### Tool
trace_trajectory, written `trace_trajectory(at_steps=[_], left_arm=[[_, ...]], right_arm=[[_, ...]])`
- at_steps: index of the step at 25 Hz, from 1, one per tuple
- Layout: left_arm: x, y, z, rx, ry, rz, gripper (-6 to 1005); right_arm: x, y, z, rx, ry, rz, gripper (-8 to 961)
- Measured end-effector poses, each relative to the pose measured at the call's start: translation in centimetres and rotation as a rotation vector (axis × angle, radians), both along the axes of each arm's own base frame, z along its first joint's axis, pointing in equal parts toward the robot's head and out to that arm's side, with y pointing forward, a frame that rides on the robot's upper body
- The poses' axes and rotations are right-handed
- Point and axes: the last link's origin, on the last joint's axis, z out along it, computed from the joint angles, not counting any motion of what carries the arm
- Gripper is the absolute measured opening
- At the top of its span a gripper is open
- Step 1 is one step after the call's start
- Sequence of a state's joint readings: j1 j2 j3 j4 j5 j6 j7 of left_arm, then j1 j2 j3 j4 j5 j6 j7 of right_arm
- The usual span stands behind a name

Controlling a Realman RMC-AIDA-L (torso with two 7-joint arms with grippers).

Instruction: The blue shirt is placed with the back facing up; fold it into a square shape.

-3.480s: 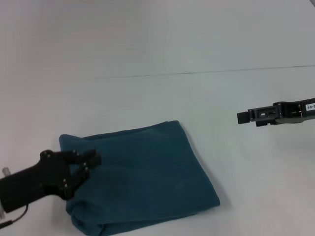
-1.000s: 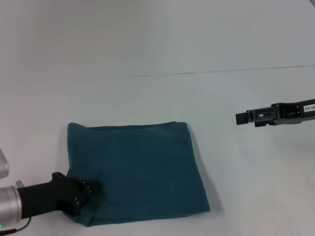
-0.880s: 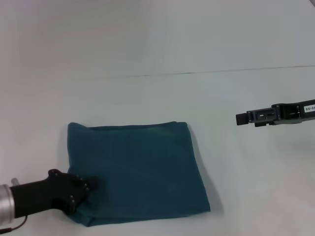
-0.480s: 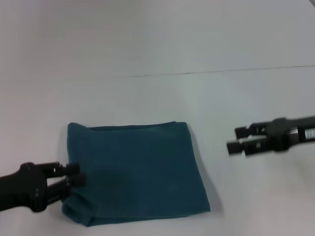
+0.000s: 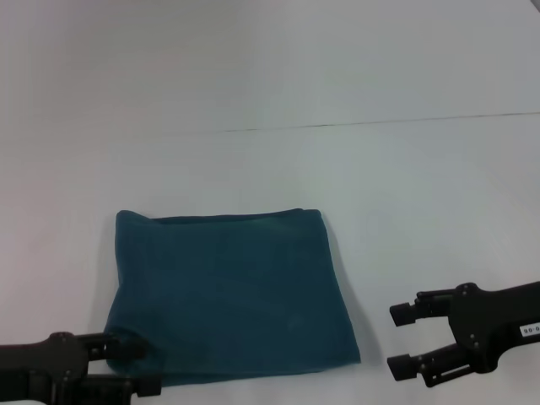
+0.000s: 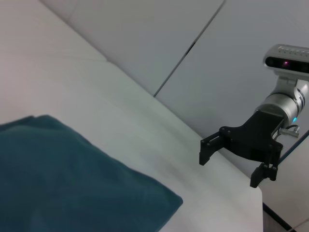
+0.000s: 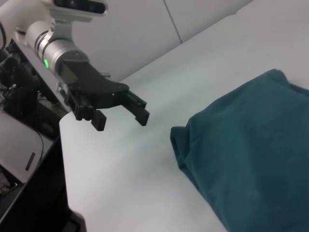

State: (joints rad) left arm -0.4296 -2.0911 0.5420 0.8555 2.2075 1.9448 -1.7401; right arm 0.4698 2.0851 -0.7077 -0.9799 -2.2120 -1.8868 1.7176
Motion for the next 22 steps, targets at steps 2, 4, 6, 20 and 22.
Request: trace_trajectory(at_steps=[2,4,6,20,22], left_arm=[[-0.2,0.0,-0.1,-0.016,0.014,0.019,738],[-0.4,-0.1,-0.1,-0.027,0.027,0.032,779],[-0.6,-0.1,-0.2,-0.035,0.038,0.041,821],[-0.9,-0.1,-0.7,-0.042,0.064,0.062,921],[-0.9,-0.2,-0.8,-0.044,0.066,0.063,921]], right_arm=[[0.2,-0.2,-0.1,-0.006,0.001,0.002,945],[0.3,-0.4,-0.3,-0.013,0.004,0.0,945],[0.4,-0.5,-0.6,-0.021,0.009,0.0,945],[0.6,-0.2,-1.2,-0.026,-0.012,-0.01,945],[0.7,-0.2,-1.1,-0.023,-0.014,-0.011,945]])
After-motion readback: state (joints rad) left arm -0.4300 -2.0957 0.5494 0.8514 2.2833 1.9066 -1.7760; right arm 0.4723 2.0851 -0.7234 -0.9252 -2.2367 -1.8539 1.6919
